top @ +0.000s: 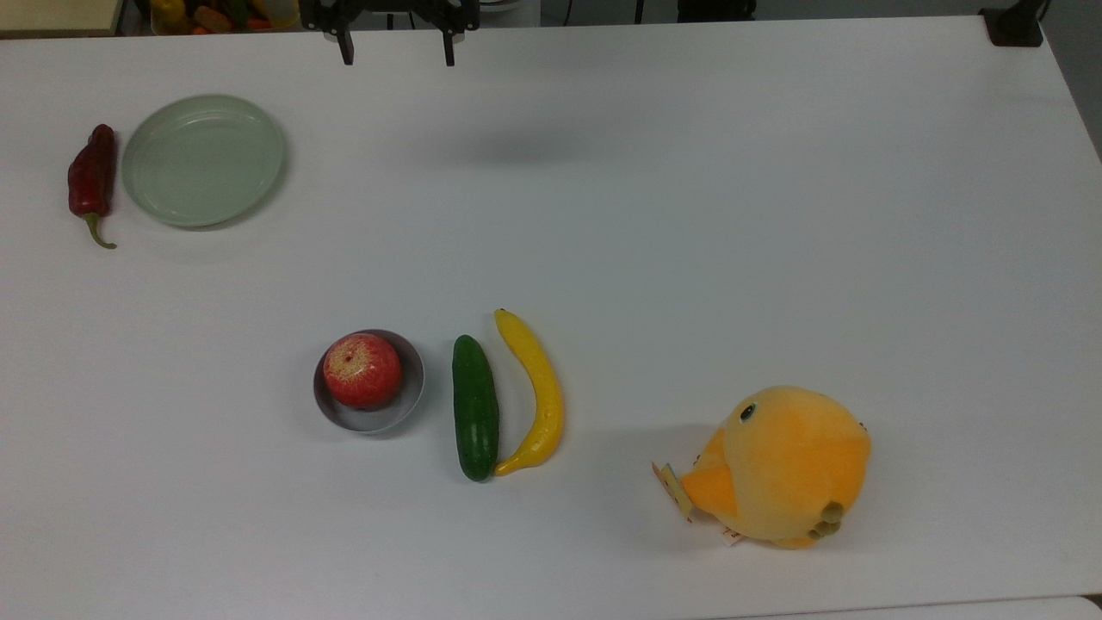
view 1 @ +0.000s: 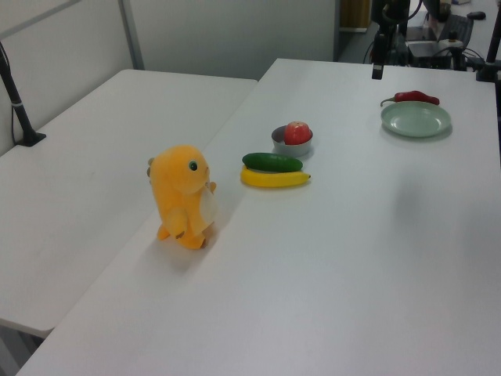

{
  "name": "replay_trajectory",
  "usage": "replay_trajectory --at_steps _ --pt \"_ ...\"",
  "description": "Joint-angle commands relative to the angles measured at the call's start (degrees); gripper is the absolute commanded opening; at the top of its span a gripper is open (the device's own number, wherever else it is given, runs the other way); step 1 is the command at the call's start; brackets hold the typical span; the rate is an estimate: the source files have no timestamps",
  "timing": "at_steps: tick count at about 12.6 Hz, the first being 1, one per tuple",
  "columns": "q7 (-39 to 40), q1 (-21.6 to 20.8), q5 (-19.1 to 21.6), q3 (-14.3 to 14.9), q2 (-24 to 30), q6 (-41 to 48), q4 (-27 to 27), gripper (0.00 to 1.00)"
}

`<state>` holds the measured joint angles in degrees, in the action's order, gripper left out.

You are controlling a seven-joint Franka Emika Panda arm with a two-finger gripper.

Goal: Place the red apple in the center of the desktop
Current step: 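Move the open gripper toward the red apple in the grey bowl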

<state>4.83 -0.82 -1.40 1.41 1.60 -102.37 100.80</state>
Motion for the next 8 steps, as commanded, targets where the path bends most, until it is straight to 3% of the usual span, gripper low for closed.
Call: replay_trajectory --at_steps 1,8 --pt "0.62 -0.32 -0.18 0.17 0.69 0.68 0.45 1.0" --pt "0.71 -0.49 -0.18 0.61 -0.71 0.07 0.45 1.0"
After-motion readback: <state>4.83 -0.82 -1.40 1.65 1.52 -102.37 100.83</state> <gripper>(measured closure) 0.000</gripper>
